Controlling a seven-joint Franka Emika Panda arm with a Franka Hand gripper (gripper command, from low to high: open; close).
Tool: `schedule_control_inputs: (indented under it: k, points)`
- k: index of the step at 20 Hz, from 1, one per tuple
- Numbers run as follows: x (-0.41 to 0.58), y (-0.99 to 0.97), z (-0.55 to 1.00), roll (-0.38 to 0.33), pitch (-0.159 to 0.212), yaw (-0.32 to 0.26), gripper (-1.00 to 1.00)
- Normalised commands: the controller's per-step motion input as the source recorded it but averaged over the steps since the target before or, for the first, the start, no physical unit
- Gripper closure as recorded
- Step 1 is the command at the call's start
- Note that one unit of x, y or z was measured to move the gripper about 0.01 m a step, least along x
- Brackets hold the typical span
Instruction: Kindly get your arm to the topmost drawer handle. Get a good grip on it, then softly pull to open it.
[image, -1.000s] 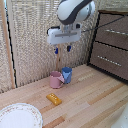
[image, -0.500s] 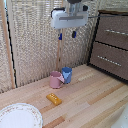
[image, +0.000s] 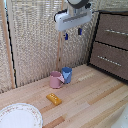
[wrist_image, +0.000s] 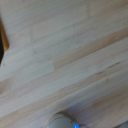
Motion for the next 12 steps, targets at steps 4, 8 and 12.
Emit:
schedule_control_inputs:
  k: [4,8,12]
  points:
    - [0.001,-0.2,0.02,-0.375,0.004,0.005,-1.0]
    - [0.061,-0.19,0.03,-0.375,0.03,0.0,-1.0]
    - [0.102,-0.17,0.03,-0.375,0.041,0.0,-1.0]
